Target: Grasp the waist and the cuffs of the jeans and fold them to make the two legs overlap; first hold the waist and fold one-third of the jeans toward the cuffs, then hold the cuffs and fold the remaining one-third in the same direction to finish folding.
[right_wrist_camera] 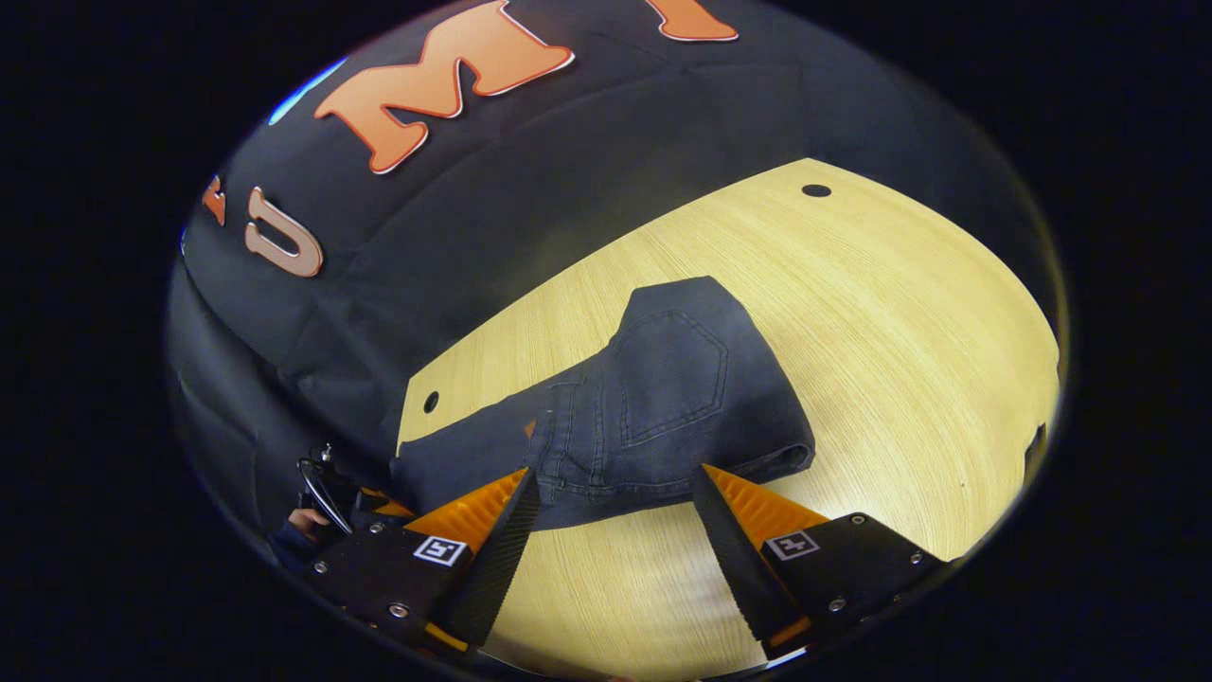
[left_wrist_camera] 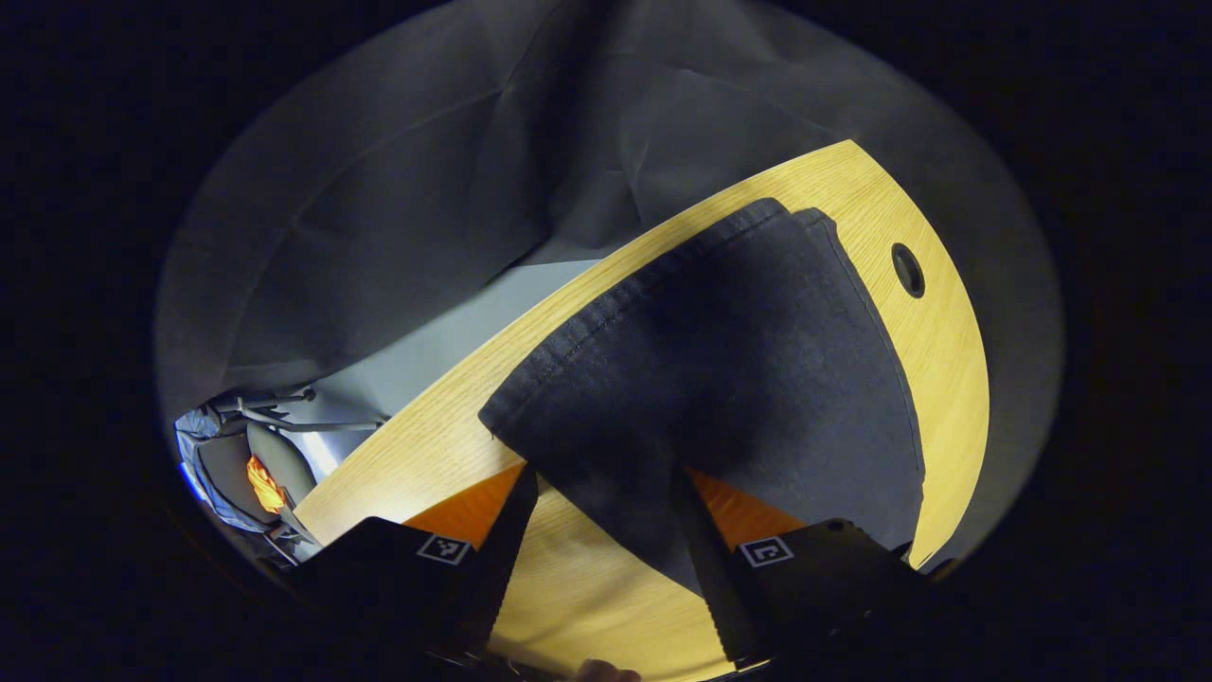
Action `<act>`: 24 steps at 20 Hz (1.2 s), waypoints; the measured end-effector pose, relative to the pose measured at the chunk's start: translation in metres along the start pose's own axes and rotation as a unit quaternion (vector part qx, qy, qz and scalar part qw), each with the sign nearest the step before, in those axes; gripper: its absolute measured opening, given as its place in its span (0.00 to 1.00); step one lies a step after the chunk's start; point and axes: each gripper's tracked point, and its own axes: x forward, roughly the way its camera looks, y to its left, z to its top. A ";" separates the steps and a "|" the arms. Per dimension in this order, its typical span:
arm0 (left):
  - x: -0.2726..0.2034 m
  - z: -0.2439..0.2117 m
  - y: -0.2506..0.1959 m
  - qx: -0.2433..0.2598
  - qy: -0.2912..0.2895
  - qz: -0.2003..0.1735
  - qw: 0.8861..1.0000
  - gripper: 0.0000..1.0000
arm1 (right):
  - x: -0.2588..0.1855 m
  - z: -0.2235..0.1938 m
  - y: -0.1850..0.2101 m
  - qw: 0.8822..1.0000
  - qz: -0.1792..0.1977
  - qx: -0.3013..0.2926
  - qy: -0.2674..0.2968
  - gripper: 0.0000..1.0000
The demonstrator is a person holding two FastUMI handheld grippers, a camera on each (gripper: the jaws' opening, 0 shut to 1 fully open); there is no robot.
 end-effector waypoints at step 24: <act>-0.023 0.002 -0.036 0.028 -0.126 -0.128 0.983 0.02 | -0.020 0.033 -0.081 0.999 0.041 0.010 0.016 0.98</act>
